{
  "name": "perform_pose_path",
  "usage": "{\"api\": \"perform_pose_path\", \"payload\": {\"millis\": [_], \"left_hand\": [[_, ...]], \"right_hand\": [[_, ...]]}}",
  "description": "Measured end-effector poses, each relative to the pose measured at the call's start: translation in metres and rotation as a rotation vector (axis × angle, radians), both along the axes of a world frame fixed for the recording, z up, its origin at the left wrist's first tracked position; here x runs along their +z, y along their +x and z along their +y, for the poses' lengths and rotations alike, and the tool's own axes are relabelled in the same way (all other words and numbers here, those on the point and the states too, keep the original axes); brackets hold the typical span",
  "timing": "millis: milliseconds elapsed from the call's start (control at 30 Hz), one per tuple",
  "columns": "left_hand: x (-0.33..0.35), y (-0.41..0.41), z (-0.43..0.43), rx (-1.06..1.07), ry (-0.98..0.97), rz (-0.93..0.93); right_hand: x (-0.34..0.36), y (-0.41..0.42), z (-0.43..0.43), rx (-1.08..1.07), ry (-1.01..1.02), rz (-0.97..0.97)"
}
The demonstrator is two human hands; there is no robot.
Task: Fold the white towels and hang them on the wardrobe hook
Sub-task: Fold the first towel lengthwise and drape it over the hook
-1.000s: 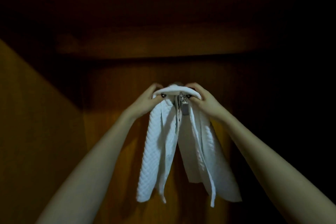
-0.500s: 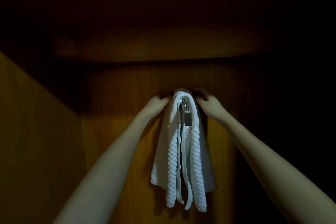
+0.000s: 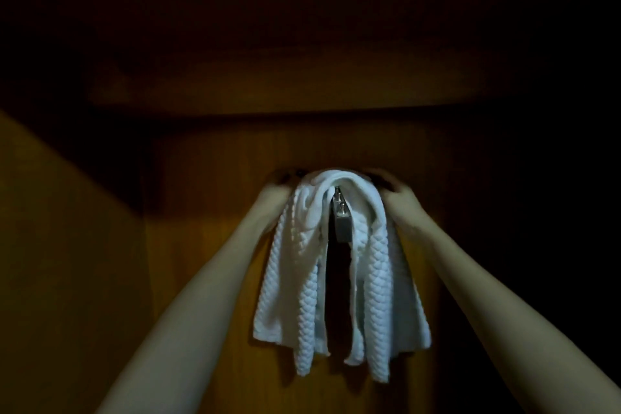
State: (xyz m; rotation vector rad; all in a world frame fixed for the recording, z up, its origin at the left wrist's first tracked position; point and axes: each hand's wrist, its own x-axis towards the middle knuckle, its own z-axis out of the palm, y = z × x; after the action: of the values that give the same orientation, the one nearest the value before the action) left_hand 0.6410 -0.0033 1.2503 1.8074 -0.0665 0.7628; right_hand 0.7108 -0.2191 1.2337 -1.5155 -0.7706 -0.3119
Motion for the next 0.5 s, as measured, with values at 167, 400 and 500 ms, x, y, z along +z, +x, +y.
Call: {"api": "perform_pose_path", "payload": {"millis": [167, 400, 500], "left_hand": [[-0.007, 0.008, -0.01, 0.135, 0.262, -0.054], [-0.01, -0.014, -0.025, 0.002, 0.326, -0.082], [-0.033, -0.029, -0.024, -0.062, 0.223, -0.03]], "right_hand": [[-0.008, 0.002, 0.004, -0.163, -0.267, -0.223], [-0.016, -0.014, 0.001, -0.248, -0.421, -0.336], [-0.029, -0.026, -0.004, -0.141, -0.447, -0.222]]}}
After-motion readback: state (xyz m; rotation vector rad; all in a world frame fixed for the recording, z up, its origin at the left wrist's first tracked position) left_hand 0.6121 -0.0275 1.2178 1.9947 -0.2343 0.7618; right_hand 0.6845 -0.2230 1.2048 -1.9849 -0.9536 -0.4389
